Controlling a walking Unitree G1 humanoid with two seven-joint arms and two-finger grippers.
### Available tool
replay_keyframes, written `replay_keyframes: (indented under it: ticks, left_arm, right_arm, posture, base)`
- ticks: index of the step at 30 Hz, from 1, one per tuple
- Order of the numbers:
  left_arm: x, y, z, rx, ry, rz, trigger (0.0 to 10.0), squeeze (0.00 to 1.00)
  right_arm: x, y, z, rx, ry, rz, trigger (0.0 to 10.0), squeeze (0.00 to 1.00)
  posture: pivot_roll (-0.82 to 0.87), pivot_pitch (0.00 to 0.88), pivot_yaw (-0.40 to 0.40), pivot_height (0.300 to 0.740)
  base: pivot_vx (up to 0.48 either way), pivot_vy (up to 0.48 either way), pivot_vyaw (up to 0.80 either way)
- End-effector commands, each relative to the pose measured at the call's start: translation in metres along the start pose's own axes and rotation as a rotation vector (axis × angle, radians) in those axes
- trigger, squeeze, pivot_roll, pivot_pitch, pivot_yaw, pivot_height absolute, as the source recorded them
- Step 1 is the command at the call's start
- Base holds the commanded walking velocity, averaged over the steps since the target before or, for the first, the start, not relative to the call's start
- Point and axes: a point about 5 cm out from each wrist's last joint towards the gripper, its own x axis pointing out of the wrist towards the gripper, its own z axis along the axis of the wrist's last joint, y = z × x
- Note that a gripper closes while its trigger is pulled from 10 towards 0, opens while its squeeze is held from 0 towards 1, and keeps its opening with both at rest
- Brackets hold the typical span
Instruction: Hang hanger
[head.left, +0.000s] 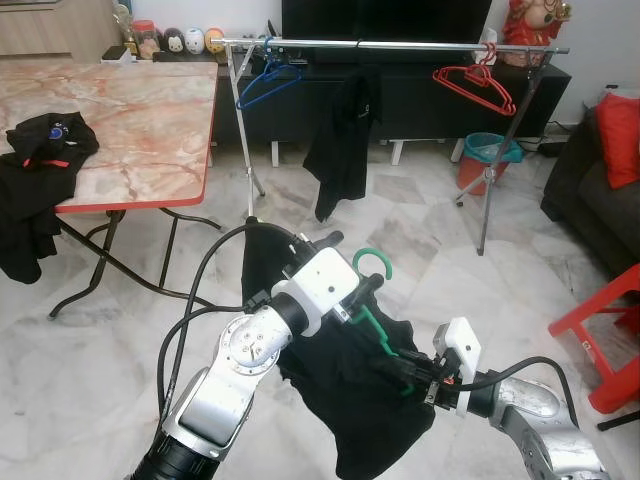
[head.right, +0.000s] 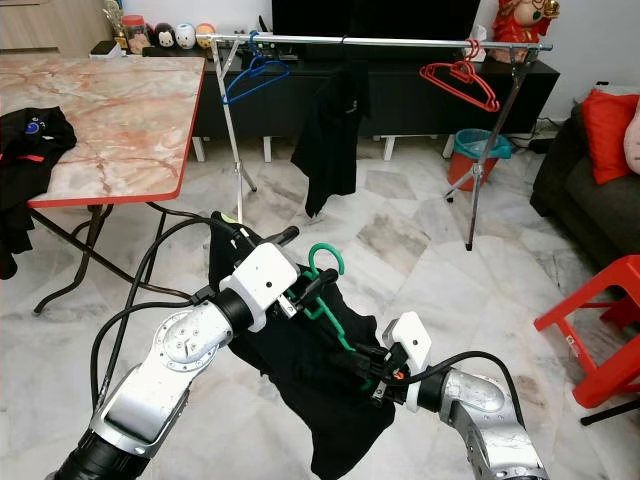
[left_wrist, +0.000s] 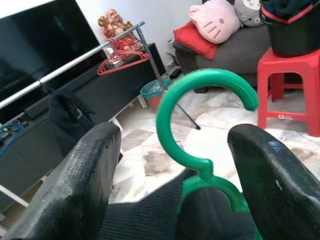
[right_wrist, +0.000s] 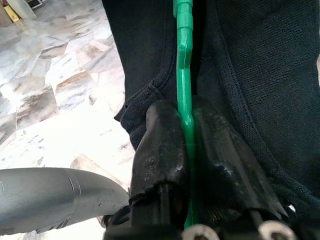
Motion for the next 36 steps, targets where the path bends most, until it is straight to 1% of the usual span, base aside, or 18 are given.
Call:
replay_keyframes:
  ticks: [1,3,6,8,10,12,14,16,17,23,25,27,31,32,33,36]
  left_arm:
    - [-0.008,-0.008,0.004,-0.030,-0.022,-0.078,10.0,0.00]
    - [-0.016,-0.012,0.001,-0.031,-0.007,-0.126,10.0,0.00]
    - [-0.023,-0.014,-0.002,-0.022,0.015,-0.163,10.0,0.00]
    - [-0.028,-0.012,-0.005,-0.040,0.026,-0.150,10.0,0.00]
    - [-0.030,-0.008,-0.006,-0.024,0.036,-0.120,10.0,0.00]
    - [-0.030,-0.004,-0.007,-0.001,0.045,-0.095,10.0,0.00]
    - [-0.029,0.003,-0.009,0.055,0.063,-0.045,10.0,0.00]
    - [-0.025,0.013,-0.013,0.134,0.095,0.024,10.0,0.00]
    - [-0.025,0.014,-0.014,0.150,0.100,0.034,10.0,0.00]
    - [-0.023,0.012,-0.017,0.168,0.117,0.029,10.0,0.00]
    - [-0.022,0.008,-0.019,0.175,0.127,-0.005,10.0,0.00]
    - [-0.023,0.002,-0.023,0.211,0.141,-0.047,10.0,0.00]
    - [-0.023,-0.002,-0.025,0.226,0.149,-0.065,10.0,0.00]
    - [-0.023,-0.002,-0.025,0.226,0.149,-0.065,10.0,0.00]
    - [-0.023,-0.002,-0.027,0.244,0.159,-0.059,10.0,0.00]
    - [-0.022,0.004,-0.030,0.261,0.188,-0.004,10.0,0.00]
  right_arm:
    - [-0.002,-0.004,0.008,-0.022,-0.028,-0.013,0.0,0.00]
    - [-0.002,-0.004,0.008,-0.023,-0.028,-0.015,0.0,0.00]
    - [-0.002,-0.006,0.009,-0.024,-0.027,-0.017,0.0,0.00]
    - [-0.002,-0.007,0.009,-0.025,-0.025,-0.018,0.0,0.00]
    - [-0.001,-0.007,0.010,-0.026,-0.024,-0.018,0.0,0.00]
    - [-0.001,-0.007,0.010,-0.027,-0.024,-0.017,0.0,0.00]
    - [0.000,-0.007,0.011,-0.029,-0.025,-0.014,0.0,0.00]
    - [0.001,-0.007,0.012,-0.030,-0.027,-0.009,0.0,0.00]
    - [0.001,-0.006,0.012,-0.030,-0.028,-0.007,0.0,0.00]
    - [0.001,-0.005,0.011,-0.030,-0.026,-0.001,0.0,0.00]
    - [0.001,-0.005,0.011,-0.030,-0.026,-0.001,0.0,0.00]
    - [0.001,-0.005,0.011,-0.033,-0.026,0.001,0.0,0.00]
    - [0.001,-0.005,0.012,-0.033,-0.026,0.003,0.0,0.00]
    - [0.001,-0.005,0.012,-0.033,-0.026,0.003,0.0,0.00]
    - [0.002,-0.005,0.012,-0.034,-0.027,0.006,0.0,0.00]
    - [0.003,-0.004,0.013,-0.035,-0.029,0.010,0.0,0.00]
  posture:
    - [0.13,0.000,-0.053,0.740]
    - [0.13,0.000,-0.055,0.740]
    - [0.14,0.000,-0.056,0.740]
    - [0.14,0.000,-0.059,0.740]
    - [0.15,0.000,-0.060,0.740]
    - [0.15,0.000,-0.060,0.740]
    - [0.14,0.000,-0.061,0.740]
    - [0.14,0.000,-0.061,0.740]
    - [0.14,0.000,-0.060,0.740]
    - [0.13,0.000,-0.059,0.740]
    - [0.13,0.000,-0.058,0.740]
    - [0.13,0.000,-0.059,0.740]
    - [0.13,0.000,-0.058,0.740]
    - [0.13,0.000,-0.058,0.740]
    - [0.13,0.000,-0.058,0.740]
    - [0.12,0.000,-0.058,0.740]
  base:
    - [0.000,0.000,0.00]
    - [0.000,0.000,0.00]
    - [0.000,0.000,0.00]
    - [0.000,0.000,0.00]
    - [0.000,0.000,0.00]
    - [0.000,0.000,0.00]
    - [0.000,0.000,0.00]
    - [0.000,0.000,0.00]
    - [0.000,0.000,0.00]
    - [0.000,0.000,0.00]
    - [0.000,0.000,0.00]
    - [0.000,0.000,0.00]
    - [0.000,0.000,0.00]
    - [0.000,0.000,0.00]
    - [0.000,0.000,0.00]
    - [0.000,0.000,0.00]
